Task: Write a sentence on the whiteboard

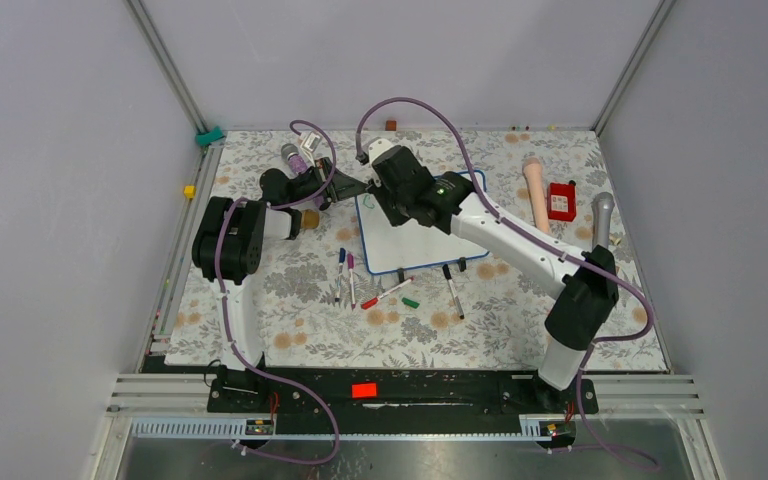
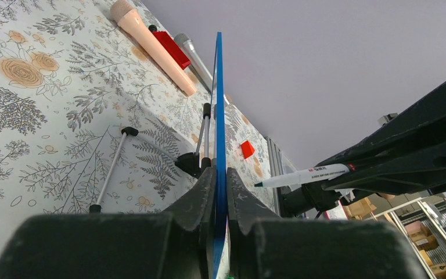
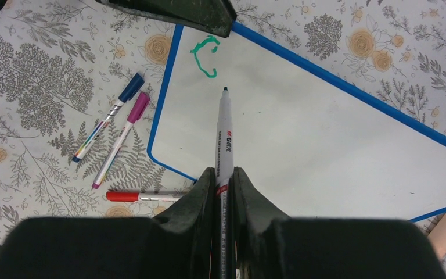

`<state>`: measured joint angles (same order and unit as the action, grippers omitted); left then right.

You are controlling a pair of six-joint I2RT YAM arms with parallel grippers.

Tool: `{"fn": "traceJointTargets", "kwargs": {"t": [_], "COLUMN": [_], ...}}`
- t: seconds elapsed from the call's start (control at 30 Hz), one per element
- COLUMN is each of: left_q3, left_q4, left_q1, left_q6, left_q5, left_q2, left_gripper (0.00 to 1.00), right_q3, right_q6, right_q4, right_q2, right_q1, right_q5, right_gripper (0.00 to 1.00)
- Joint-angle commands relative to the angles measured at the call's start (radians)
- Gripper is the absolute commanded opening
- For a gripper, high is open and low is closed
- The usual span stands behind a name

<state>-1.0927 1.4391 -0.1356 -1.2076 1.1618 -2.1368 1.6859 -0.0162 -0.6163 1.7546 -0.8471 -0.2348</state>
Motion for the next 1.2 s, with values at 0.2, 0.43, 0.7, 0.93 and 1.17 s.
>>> {"fn": "traceJointTargets", "kwargs": {"t": [0.2, 0.43, 0.7, 0.93, 1.17], "left_q3": [0.018, 0.015, 0.015, 0.016, 0.018], "left_q4": [0.044, 0.044, 0.044, 0.044, 0.044], "left_q1": [-0.028, -0.029, -0.027, -0.028, -0.028], "left_q6": [0.016, 0.016, 0.016, 0.018, 0.017], "left_q5": [0.095, 0.098, 0.096, 0.099, 0.098], "left_q2": [0.026, 0.026, 0.026, 0.026, 0.028], "left_gripper": [0.00, 0.00, 0.00, 0.00, 0.00], "right_q3": [0.100, 0.138, 0.135, 0.166, 0.186], "right_q6": [0.007, 0.010, 0.004, 0.006, 0.008], "right_q4": [-0.004, -0.033, -0.039, -0.057, -0.061], "right_q2": [0.054, 0.085, 0.091, 0.121, 0.145], "right_q1": [0.004, 0.005, 0.006, 0.008, 0.009], "right_q5": [-0.083, -0.104, -0.107, -0.112, -0.104], "right_gripper": [0.00, 0.00, 0.00, 0.00, 0.00]}}
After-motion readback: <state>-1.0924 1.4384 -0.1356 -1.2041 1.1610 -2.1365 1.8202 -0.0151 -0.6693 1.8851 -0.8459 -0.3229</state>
